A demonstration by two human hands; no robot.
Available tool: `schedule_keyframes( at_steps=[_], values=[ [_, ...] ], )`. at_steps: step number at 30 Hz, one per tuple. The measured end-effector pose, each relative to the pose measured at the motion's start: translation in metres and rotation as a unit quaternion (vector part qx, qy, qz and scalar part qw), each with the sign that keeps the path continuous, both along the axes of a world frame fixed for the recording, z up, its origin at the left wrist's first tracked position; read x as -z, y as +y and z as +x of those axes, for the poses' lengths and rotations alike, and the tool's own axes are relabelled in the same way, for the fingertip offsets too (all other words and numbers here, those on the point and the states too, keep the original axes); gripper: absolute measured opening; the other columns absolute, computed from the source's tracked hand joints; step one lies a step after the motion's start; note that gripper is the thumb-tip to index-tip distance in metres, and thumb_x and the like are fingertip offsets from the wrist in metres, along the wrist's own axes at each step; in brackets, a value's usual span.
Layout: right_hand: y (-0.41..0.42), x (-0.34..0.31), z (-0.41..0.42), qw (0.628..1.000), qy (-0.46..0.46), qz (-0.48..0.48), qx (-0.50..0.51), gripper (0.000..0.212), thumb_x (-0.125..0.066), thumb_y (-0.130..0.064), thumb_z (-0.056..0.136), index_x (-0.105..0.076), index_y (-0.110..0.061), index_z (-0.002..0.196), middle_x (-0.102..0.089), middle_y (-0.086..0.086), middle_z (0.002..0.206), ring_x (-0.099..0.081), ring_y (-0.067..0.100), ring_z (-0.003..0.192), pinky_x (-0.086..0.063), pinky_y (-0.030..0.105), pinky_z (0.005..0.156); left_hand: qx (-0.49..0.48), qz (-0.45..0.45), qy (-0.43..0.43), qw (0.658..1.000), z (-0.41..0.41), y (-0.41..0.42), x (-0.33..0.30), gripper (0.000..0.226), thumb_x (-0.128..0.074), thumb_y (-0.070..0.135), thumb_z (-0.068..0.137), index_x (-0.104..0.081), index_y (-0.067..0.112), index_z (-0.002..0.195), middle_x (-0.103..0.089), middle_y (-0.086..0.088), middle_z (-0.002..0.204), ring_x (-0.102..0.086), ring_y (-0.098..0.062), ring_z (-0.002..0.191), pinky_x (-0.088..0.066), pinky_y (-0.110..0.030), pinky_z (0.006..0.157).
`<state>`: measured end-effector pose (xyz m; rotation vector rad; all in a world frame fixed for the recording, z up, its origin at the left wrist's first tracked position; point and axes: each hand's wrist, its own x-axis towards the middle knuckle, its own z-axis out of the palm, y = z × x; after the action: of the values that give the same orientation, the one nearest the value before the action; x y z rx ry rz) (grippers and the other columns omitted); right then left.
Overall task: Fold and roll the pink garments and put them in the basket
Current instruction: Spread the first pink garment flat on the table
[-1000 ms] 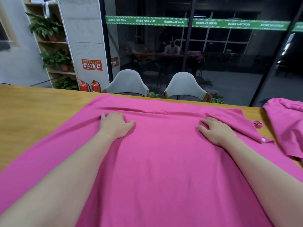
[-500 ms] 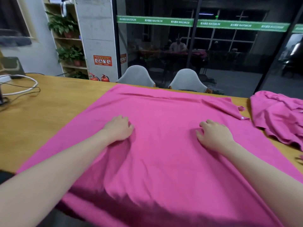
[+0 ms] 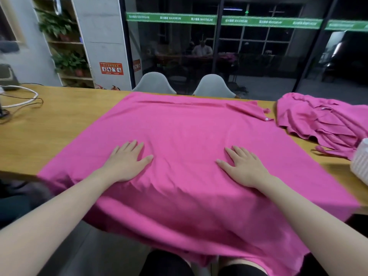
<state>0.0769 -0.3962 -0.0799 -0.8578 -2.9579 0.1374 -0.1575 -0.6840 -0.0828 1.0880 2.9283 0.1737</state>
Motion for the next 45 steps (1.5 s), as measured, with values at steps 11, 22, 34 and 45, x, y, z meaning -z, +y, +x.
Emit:
schedule_keyframes(
  at_steps=[11, 22, 34, 45],
  values=[
    [0.069, -0.004, -0.065, 1.0, -0.014, -0.006, 0.0, 0.087, -0.018, -0.082, 0.091, -0.016, -0.032, 0.163, -0.008, -0.002, 0.171, -0.006, 0.02, 0.158, -0.005, 0.041, 0.128, -0.004, -0.013, -0.009, 1.0, -0.064, 0.062, -0.009, 0.104, -0.013, 0.091, 0.082, -0.011, 0.026, 0.164, -0.004, -0.001, 0.171, -0.002, -0.021, 0.158, -0.004, -0.046, 0.127],
    [0.153, -0.008, -0.165, 1.0, -0.017, 0.004, 0.0, 0.094, -0.013, -0.086, 0.086, -0.019, -0.031, 0.162, -0.015, 0.001, 0.17, -0.012, 0.021, 0.156, -0.007, 0.042, 0.127, 0.003, -0.019, -0.006, 1.0, -0.16, 0.146, -0.012, 0.097, -0.015, 0.087, 0.087, -0.009, 0.028, 0.164, -0.003, 0.002, 0.171, -0.004, -0.02, 0.158, -0.004, -0.045, 0.128],
    [0.179, -0.018, -0.206, 0.991, 0.12, 0.054, 0.0, 0.06, -0.038, -0.064, 0.09, -0.068, -0.021, 0.119, -0.066, 0.001, 0.128, -0.061, 0.027, 0.117, -0.046, 0.037, 0.093, 0.0, 0.089, 0.053, 0.995, -0.202, 0.184, -0.016, 0.064, -0.038, 0.062, 0.094, -0.061, 0.02, 0.136, -0.057, -0.006, 0.145, -0.053, -0.031, 0.132, -0.042, -0.046, 0.111],
    [0.102, -0.024, -0.105, 0.999, 0.013, 0.016, -0.03, 0.07, -0.031, -0.07, 0.098, -0.042, -0.029, 0.153, -0.033, 0.007, 0.163, -0.032, 0.025, 0.149, -0.029, 0.043, 0.12, 0.073, 0.035, 0.013, 0.997, -0.124, 0.099, -0.003, 0.071, -0.036, 0.064, 0.101, -0.041, 0.018, 0.154, -0.038, -0.007, 0.161, -0.032, -0.025, 0.149, -0.026, -0.044, 0.123]
  ],
)
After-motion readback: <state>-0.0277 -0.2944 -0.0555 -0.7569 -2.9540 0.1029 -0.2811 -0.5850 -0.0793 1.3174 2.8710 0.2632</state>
